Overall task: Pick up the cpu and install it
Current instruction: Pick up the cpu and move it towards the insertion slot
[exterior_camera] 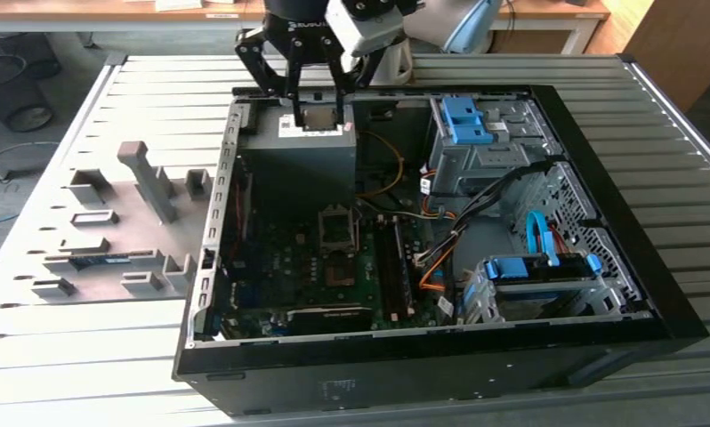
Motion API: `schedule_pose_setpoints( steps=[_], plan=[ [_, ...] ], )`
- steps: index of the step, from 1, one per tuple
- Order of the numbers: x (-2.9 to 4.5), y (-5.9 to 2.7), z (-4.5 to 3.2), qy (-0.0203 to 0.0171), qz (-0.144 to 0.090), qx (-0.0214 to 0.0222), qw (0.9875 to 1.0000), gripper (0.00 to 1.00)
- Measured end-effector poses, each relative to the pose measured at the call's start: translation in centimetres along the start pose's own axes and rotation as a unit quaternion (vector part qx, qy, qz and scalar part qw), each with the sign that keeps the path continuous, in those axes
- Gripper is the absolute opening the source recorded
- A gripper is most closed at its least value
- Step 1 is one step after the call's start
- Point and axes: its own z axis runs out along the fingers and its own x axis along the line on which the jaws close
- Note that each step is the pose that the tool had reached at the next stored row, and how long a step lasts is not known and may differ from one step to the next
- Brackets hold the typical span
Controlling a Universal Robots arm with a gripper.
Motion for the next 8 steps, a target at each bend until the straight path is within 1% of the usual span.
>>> schedule_pose_setpoints(
  steps=[2, 4, 6, 8],
  plan=[
    [-0.39, -0.02, 0.05, -0.0003, 0.000, -0.0048, 1.0000, 0.47],
    [-0.68, -0.03, 0.08, -0.0004, 0.000, -0.0080, 1.0000, 0.47],
    [-0.87, -0.05, 0.15, -0.0004, 0.000, -0.0095, 1.0000, 0.47],
    [-1.03, -0.06, 0.26, -0.0004, 0.000, -0.0098, 1.0000, 0.47]
  ],
)
